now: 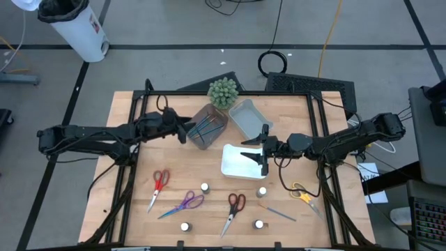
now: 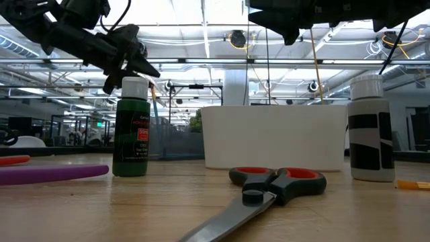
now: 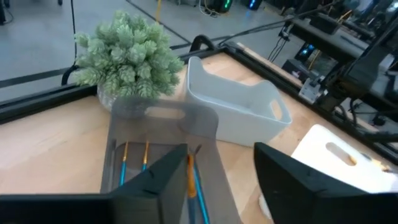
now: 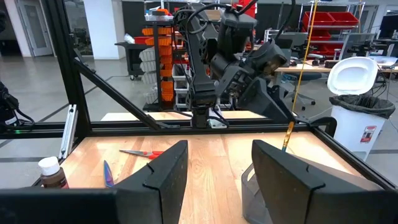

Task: Pick & Place Paint Supplies
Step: Put the blue paint brush into the black bin

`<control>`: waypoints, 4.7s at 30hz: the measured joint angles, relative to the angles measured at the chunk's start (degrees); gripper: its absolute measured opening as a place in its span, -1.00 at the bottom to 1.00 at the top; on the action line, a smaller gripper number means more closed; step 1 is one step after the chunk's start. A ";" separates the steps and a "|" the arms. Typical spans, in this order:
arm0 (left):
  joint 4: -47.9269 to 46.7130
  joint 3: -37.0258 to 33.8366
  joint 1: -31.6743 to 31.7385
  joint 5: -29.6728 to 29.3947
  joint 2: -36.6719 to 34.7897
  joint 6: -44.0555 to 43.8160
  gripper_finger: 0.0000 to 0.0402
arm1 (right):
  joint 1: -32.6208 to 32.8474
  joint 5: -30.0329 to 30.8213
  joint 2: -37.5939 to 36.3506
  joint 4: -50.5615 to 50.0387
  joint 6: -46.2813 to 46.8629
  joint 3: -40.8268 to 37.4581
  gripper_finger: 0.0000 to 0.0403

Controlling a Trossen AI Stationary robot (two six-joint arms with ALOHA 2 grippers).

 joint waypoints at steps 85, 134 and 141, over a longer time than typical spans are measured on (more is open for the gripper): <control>15.73 0.00 5.23 -7.56 21.40 -4.64 0.28 | -1.15 -0.07 0.04 -1.29 0.44 0.00 -0.16; 8.87 0.04 5.70 6.57 7.67 1.58 0.28 | 33.70 22.35 7.65 -46.48 15.53 19.11 -0.16; 8.32 0.03 5.70 6.58 7.67 1.17 0.28 | 38.13 18.75 18.56 -53.44 28.62 22.03 -0.16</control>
